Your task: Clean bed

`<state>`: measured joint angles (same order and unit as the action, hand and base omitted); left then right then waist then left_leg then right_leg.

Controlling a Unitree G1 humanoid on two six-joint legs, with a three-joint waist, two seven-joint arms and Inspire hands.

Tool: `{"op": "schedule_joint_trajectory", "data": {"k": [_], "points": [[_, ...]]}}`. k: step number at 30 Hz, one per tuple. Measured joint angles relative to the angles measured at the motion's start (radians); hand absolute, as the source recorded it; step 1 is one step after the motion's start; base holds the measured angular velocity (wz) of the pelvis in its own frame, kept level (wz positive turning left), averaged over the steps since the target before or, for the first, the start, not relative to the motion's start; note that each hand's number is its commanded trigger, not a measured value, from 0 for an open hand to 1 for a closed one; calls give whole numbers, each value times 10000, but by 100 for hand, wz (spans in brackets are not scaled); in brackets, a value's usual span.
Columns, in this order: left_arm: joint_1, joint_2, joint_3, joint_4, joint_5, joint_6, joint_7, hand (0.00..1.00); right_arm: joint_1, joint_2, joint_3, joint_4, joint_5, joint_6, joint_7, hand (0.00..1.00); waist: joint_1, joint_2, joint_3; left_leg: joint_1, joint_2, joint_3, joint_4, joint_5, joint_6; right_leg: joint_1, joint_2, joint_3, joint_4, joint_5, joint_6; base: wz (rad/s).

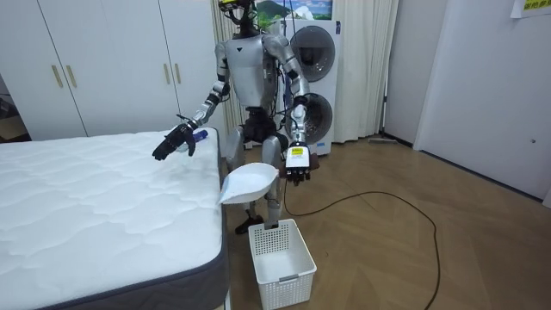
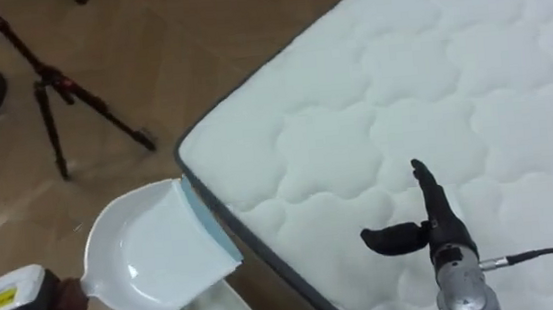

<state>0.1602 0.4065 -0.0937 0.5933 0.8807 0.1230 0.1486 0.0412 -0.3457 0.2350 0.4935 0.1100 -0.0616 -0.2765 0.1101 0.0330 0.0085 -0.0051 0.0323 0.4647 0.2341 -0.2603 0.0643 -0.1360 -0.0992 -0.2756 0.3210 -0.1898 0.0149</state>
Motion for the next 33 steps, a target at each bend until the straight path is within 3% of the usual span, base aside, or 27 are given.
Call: {"op": "schedule_joint_trajectory", "data": {"k": [2,5,11,15,18,19,20,21,22,23,25,29,31,33], "points": [[70,-4,20,185,-270,-5,9,100,93,-29,-322,2,-59,-29,180,0,-434,39,-20,70,92,53,-23,2,-47,168,194,165,-247,224,-33,-33],[244,-13,15,271,-267,-84,8,100,207,-115,-640,5,-55,-29,301,0,-632,65,-32,199,137,264,-32,7,-55,150,313,560,-294,323,-59,-38],[526,-115,10,178,-254,-246,7,100,286,-151,-1173,-58,-393,-42,422,0,-1319,323,-123,354,98,306,-295,64,-155,95,330,616,-199,343,-74,-5],[542,-205,-59,15,-253,-240,0,100,529,-148,-1295,-311,-1101,-63,591,0,-1411,377,-119,562,105,461,-320,75,-200,73,393,853,-127,326,-103,-15],[604,-388,-24,-85,-258,-232,3,100,610,-107,-1321,-405,-1560,-101,903,0,-1276,342,-94,760,58,436,-366,69,-233,-46,668,1548,-23,364,-153,-55],[764,-447,-23,-198,-274,-235,6,100,601,-63,-1299,-374,-1651,-102,1125,0,-1201,296,-87,815,-15,-9,-361,61,-244,-115,861,2147,5,384,-171,-126],[916,-528,-23,-231,-278,-256,9,100,605,-28,-1266,-301,-1740,-100,1280,0,-969,255,-85,902,-180,-1132,-359,42,-260,-235,1070,2798,59,444,-197,-134],[990,-573,-21,-233,-277,-256,12,100,598,-27,-1198,-234,-1755,-100,1305,0,-827,235,-88,961,-260,-1948,-361,39,-259,-290,1185,3132,70,509,-217,-167],[1148,-667,23,-232,-325,-275,11,100,569,-28,-1055,-94,-1761,-91,1394,0,-696,196,-89,997,-373,-3381,-351,3,-214,-408,1396,3733,74,620,-232,-157],[1197,-741,40,-224,-470,-328,1,100,614,-13,-1010,33,-1769,-66,1433,0,-700,167,-73,982,-446,-4147,-352,-25,-210,-451,1602,4167,62,758,-202,-139],[1166,-867,119,-224,-712,-508,12,100,814,23,-1024,223,-1777,22,1409,0,-858,143,-66,1026,-439,-4124,-394,-148,-193,-542,1825,4443,86,843,-141,-77],[1107,-1169,135,-221,-1950,-703,459,100,1103,305,-1041,539,-2478,125,1359,0,-1316,-85,-67,1207,-392,-3365,-596,-204,-129,-619,2044,4856,90,1153,-186,-56],[1118,-1283,128,-212,-2228,-762,465,100,1148,421,-1039,543,-2681,128,1359,0,-1320,-178,-113,1240,-375,-2980,-632,-241,-124,-744,2103,4855,84,1267,-214,-54],[1148,-1345,130,-197,-2218,-787,503,100,1153,535,-1019,593,-3114,128,1359,0,-1312,-280,-70,1373,-365,-2659,-650,-255,-126,-761,2162,4858,62,1373,-243,-60]]}}
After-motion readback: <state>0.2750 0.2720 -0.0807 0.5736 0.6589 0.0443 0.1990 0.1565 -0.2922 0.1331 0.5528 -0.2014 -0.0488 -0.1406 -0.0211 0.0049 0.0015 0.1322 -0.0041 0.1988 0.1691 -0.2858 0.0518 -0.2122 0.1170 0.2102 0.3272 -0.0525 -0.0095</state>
